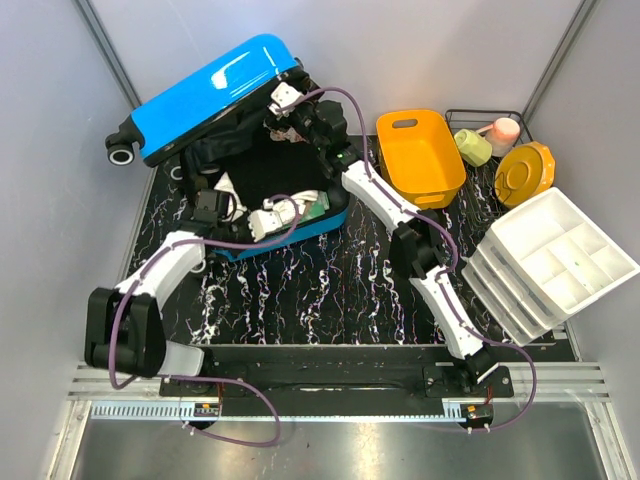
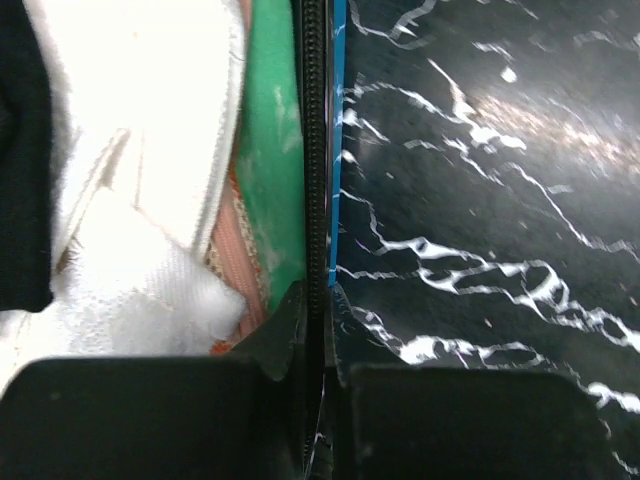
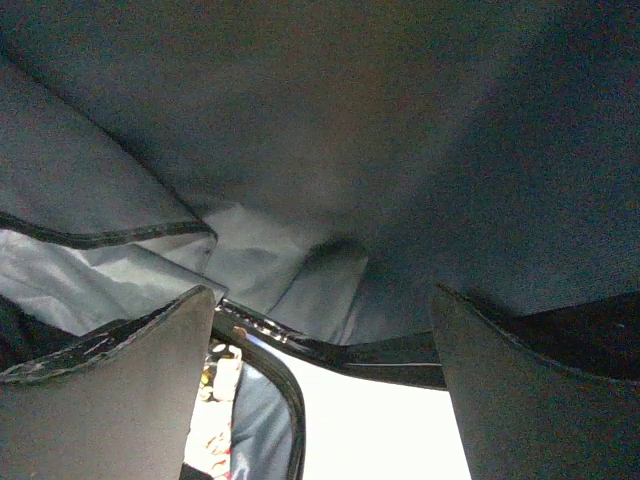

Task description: Open, take out, and arrange the luggage

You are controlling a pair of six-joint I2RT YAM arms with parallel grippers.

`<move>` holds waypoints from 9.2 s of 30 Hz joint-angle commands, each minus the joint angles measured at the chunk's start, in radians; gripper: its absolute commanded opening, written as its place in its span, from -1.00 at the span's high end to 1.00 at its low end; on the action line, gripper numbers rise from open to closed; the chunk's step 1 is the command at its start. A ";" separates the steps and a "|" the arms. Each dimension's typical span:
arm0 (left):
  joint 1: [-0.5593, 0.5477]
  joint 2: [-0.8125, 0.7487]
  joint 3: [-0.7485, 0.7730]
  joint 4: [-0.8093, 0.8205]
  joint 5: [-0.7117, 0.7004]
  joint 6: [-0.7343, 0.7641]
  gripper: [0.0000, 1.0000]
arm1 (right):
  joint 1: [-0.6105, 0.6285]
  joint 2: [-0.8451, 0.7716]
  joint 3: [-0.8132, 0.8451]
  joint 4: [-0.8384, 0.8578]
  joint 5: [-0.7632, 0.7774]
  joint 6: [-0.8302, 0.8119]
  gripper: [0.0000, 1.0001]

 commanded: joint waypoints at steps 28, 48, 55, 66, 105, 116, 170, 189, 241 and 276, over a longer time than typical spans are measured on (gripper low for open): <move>0.237 -0.422 0.296 -0.655 0.277 0.169 -0.75 | -0.068 -0.363 -0.367 -0.011 -0.064 0.112 -0.99; 0.272 0.137 0.759 0.316 -0.224 -0.669 -0.65 | -0.019 -0.823 -1.030 -0.589 -0.642 0.103 -0.84; 0.307 0.323 0.950 0.333 -0.254 -0.694 -0.67 | 0.053 -0.734 -0.986 -0.934 -0.721 0.003 -0.85; 0.332 0.455 1.099 0.316 -0.231 -0.728 -0.72 | 0.135 -0.617 -0.926 -1.071 -0.666 -0.046 -0.42; 0.318 -0.120 0.557 -0.499 0.346 -0.357 -0.82 | -0.448 -0.711 -0.641 -1.327 -0.324 -0.222 -0.99; 0.292 -0.051 0.606 -0.669 0.299 -0.242 -0.77 | -0.507 -0.493 -0.625 -1.390 -0.297 -0.574 -0.92; 0.224 -0.054 0.131 -0.048 -0.031 -1.203 -0.81 | -0.224 -0.851 -0.852 -1.131 -0.580 0.155 -0.78; 0.120 -0.121 0.215 -0.063 -0.100 -1.148 1.00 | -0.224 -0.743 -0.723 -1.073 -0.601 0.282 -0.85; 0.336 -0.168 0.206 -0.180 -0.027 -1.027 1.00 | -0.025 -0.419 -0.535 -0.752 -0.779 0.910 -0.18; -0.082 -0.120 0.430 -0.034 0.030 -1.015 1.00 | -0.230 -0.715 -0.573 -0.979 -0.463 0.614 1.00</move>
